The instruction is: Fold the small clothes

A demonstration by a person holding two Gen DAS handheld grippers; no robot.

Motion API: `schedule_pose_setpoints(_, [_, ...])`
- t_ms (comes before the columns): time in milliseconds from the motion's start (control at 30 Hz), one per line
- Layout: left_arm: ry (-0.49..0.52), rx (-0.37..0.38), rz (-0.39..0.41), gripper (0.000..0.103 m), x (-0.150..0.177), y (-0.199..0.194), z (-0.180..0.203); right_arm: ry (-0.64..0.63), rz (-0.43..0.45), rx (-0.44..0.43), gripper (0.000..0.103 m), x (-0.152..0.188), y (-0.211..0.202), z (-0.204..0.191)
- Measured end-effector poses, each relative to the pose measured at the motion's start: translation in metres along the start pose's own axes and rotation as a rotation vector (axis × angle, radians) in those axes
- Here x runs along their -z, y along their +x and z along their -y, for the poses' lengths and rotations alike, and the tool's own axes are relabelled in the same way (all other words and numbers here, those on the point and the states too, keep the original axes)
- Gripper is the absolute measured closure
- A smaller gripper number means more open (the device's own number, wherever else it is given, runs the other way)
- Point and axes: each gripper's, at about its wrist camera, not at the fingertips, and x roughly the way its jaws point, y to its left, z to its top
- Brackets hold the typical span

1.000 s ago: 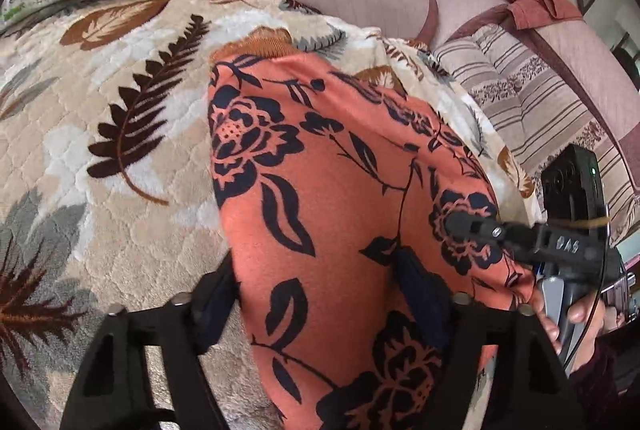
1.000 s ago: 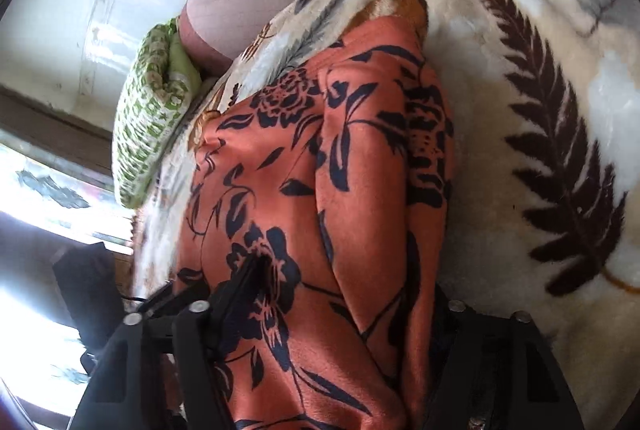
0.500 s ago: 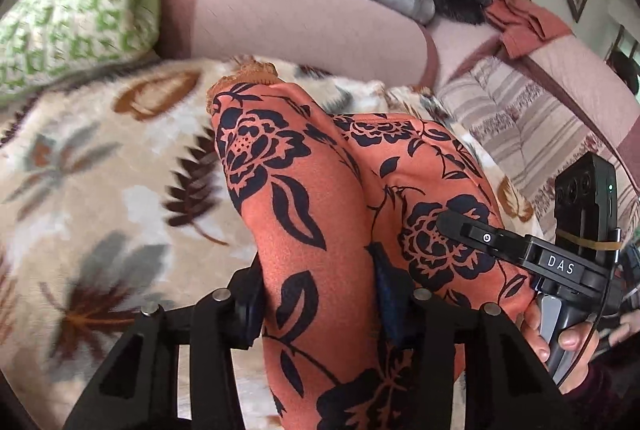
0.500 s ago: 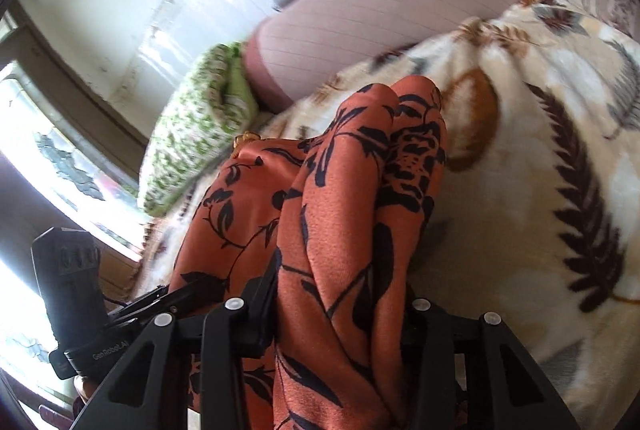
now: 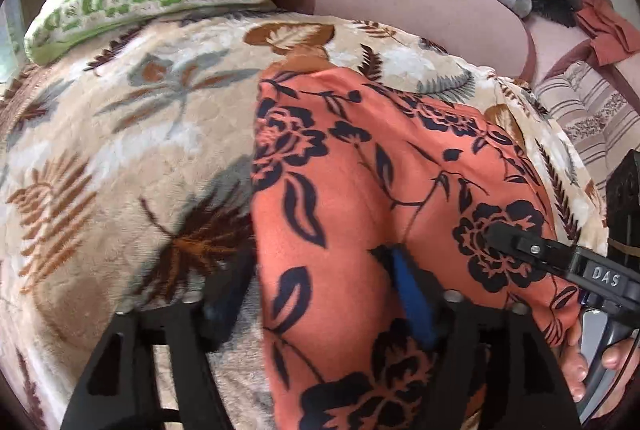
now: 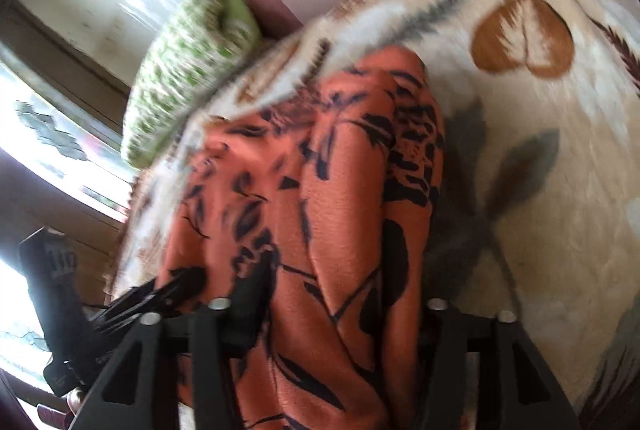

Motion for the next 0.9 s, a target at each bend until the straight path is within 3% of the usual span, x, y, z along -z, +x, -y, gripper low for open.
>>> schedule_pose_setpoints(100, [0.018, -0.088, 0.062, 0.024, 0.002, -0.025, 0.004, -0.014, 0.018, 0.012, 0.037, 0.005, -0.017, 0.000])
schedule_pose_setpoints(200, [0.019, -0.203, 0.136, 0.023, 0.006, -0.059, 0.007, -0.089, 0.147, 0.104, 0.037, 0.017, -0.063, -0.008])
schedule_pose_setpoints(400, [-0.006, -0.264, 0.261, 0.017, 0.030, -0.134, 0.015, -0.170, 0.341, 0.123, 0.032, 0.048, -0.150, -0.045])
schedule_pose_setpoints(600, [0.011, -0.302, 0.360, 0.017, 0.039, -0.197, 0.025, -0.309, 0.389, 0.181, 0.032, 0.064, -0.190, -0.106])
schedule_pose_setpoints(900, [-0.025, -0.354, 0.452, 0.017, 0.039, -0.258, 0.022, -0.361, 0.407, 0.155, 0.032, 0.086, -0.212, -0.157])
